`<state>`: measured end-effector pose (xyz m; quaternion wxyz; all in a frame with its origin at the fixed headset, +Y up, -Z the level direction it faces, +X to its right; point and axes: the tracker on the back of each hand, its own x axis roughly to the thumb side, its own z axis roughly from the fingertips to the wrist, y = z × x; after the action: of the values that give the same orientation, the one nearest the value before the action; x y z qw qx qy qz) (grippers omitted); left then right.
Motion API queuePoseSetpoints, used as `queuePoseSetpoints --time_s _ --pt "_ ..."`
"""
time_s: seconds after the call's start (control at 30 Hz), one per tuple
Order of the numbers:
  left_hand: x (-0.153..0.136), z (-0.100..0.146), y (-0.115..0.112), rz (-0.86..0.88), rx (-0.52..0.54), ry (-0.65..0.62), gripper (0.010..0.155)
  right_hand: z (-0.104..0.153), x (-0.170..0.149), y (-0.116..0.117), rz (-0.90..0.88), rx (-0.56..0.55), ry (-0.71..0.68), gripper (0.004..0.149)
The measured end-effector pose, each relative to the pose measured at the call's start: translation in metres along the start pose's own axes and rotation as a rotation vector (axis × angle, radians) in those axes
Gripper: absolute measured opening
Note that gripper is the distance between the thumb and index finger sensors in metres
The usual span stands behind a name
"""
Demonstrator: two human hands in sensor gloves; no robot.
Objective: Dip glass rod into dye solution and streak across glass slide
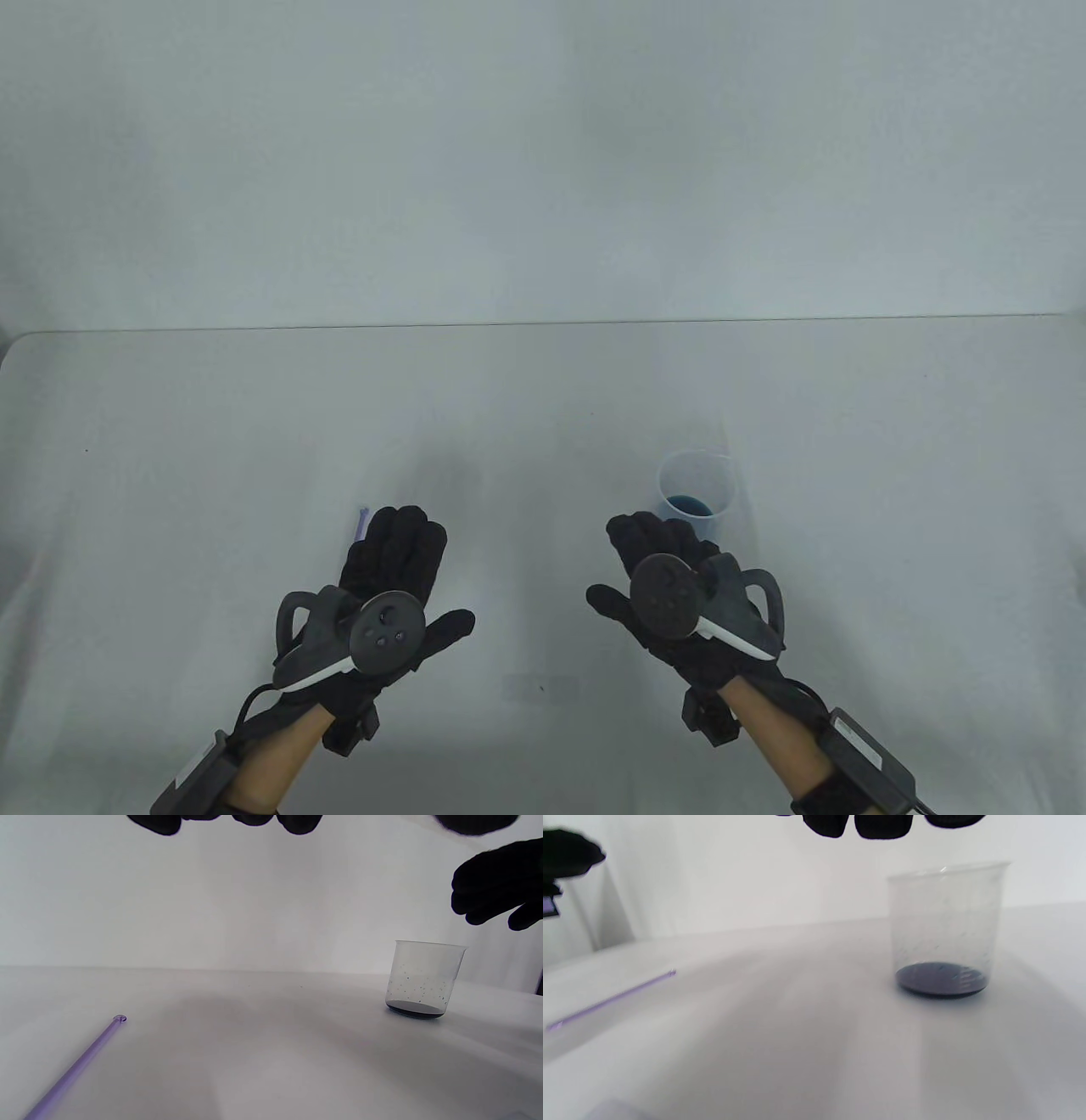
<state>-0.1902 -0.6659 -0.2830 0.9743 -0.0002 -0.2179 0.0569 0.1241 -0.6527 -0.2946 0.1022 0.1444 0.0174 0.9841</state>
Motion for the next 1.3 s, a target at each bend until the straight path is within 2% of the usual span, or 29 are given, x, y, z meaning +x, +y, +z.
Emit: queuePoseSetpoints --time_s 0.23,0.43,0.57,0.63,0.73,0.9,1.07,1.17,1.3 --pt "-0.002 -0.001 -0.002 0.015 -0.006 0.010 0.093 0.012 -0.023 0.008 -0.036 -0.027 0.022 0.087" --pt "-0.010 -0.006 0.003 0.003 -0.004 0.048 0.092 0.012 -0.022 0.008 -0.032 -0.040 0.018 0.088" --pt "-0.041 -0.019 0.020 -0.041 0.012 0.180 0.088 0.013 -0.022 0.006 -0.029 -0.059 0.018 0.088" --pt "-0.058 -0.025 0.021 -0.079 -0.020 0.259 0.086 0.013 -0.022 0.006 -0.035 -0.062 0.017 0.088" --pt "-0.081 -0.035 0.011 -0.137 -0.102 0.373 0.081 0.014 -0.021 0.006 -0.025 -0.072 0.012 0.088" --pt "-0.102 -0.046 -0.021 -0.167 -0.285 0.511 0.075 0.014 -0.021 0.006 -0.021 -0.078 0.011 0.088" --pt "-0.109 -0.056 -0.052 -0.188 -0.411 0.599 0.068 0.014 -0.022 0.006 -0.019 -0.088 0.017 0.088" --pt "-0.109 -0.061 -0.063 -0.211 -0.474 0.633 0.065 0.014 -0.022 0.005 -0.019 -0.090 0.020 0.088" --pt "-0.108 -0.068 -0.071 -0.273 -0.495 0.666 0.060 0.015 -0.023 0.005 -0.016 -0.094 0.023 0.088"
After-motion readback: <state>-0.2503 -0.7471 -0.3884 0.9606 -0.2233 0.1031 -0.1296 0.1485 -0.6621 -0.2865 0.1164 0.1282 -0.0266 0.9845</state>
